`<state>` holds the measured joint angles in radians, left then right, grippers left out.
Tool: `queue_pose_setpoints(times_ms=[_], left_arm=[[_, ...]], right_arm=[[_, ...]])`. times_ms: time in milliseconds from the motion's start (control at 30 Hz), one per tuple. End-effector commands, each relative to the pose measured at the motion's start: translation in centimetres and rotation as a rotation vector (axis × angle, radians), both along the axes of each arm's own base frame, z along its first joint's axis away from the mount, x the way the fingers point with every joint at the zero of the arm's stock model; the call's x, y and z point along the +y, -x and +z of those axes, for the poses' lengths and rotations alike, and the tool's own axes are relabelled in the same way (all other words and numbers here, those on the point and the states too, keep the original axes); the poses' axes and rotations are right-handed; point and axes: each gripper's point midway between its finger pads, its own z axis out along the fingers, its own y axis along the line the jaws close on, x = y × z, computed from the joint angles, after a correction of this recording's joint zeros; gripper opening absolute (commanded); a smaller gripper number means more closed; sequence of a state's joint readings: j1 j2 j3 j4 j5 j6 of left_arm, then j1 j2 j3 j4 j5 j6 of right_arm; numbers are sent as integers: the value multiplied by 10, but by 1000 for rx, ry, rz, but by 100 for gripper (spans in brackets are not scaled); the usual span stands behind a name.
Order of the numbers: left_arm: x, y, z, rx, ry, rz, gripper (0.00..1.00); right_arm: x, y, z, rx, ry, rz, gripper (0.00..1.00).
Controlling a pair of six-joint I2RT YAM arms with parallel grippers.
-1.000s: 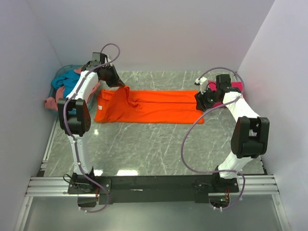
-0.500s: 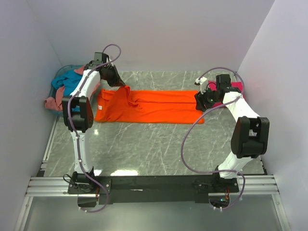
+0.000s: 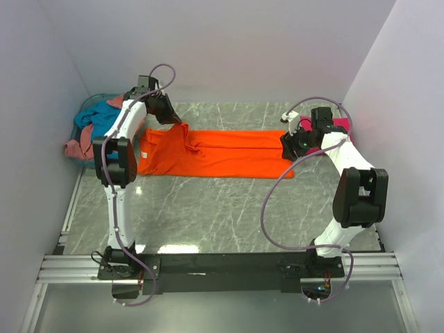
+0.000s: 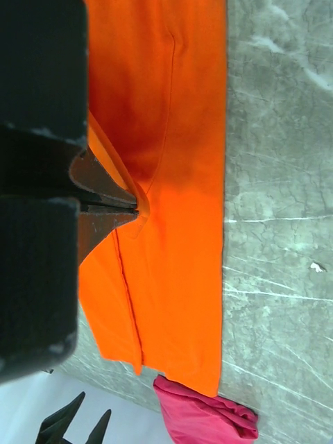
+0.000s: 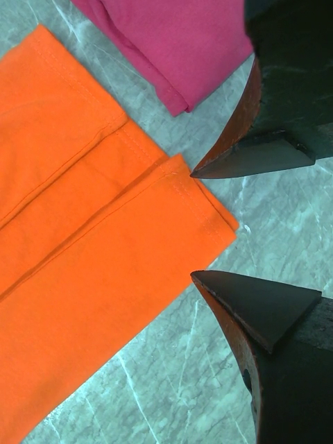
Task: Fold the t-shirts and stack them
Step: Fold the tshirt
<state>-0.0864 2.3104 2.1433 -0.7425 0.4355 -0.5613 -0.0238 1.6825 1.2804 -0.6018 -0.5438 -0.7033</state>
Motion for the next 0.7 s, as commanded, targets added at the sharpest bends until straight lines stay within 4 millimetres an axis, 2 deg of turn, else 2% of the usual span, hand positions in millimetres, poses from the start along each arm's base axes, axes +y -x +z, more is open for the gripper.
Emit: queue_pose_setpoints(times_ms=[0,333,667], left_arm=[[-9,-11,16,-57,33,-21,1],[-12,-17,-3,-36,29,-8,1],[-11,-23,-12,-28,28,14,1]], right_arm=[[6,-1,3,-10,-19,15,63],[7,0,3,-10,-20,16,63],[6,1,3,-11,-19,15,63]])
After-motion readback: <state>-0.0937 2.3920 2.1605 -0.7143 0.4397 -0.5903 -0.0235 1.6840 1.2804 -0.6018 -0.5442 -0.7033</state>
